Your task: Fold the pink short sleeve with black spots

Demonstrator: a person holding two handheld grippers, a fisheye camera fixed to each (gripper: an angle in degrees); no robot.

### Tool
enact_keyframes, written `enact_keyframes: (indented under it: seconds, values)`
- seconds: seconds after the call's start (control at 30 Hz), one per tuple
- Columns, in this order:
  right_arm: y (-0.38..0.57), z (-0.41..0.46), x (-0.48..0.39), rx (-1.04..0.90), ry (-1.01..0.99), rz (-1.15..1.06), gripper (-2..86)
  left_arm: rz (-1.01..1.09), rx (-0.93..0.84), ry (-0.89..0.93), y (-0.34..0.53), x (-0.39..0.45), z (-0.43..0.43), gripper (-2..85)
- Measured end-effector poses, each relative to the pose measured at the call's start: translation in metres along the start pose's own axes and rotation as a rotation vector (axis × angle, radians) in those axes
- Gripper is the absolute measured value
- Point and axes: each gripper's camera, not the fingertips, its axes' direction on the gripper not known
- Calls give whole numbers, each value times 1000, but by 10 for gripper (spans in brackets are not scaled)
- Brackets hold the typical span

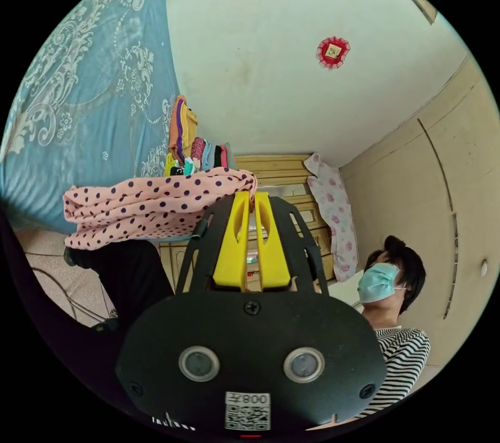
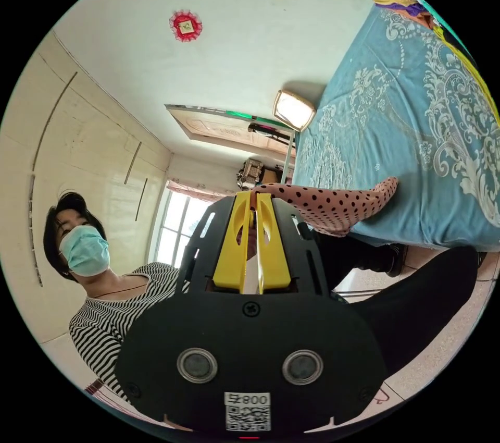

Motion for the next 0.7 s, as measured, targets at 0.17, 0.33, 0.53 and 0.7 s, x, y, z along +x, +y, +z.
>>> enact_keyframes:
  seconds: [0.17,0.33,0.53,0.7]
  values:
    - [-57,-44,-56,63,42,-14,17,25,-52,-15,-44,-49,92,14]
    - [-149,-97,-131,132,65,-95,17,112,-110,4,-100,-72,200,14]
    - [-262,-196,-263,241,115,-246,16,290,-194,78,-151,-76,358,14]
    - [-306,-287,-354,353,149,-330,17,398,-315,104,-153,-100,473,16]
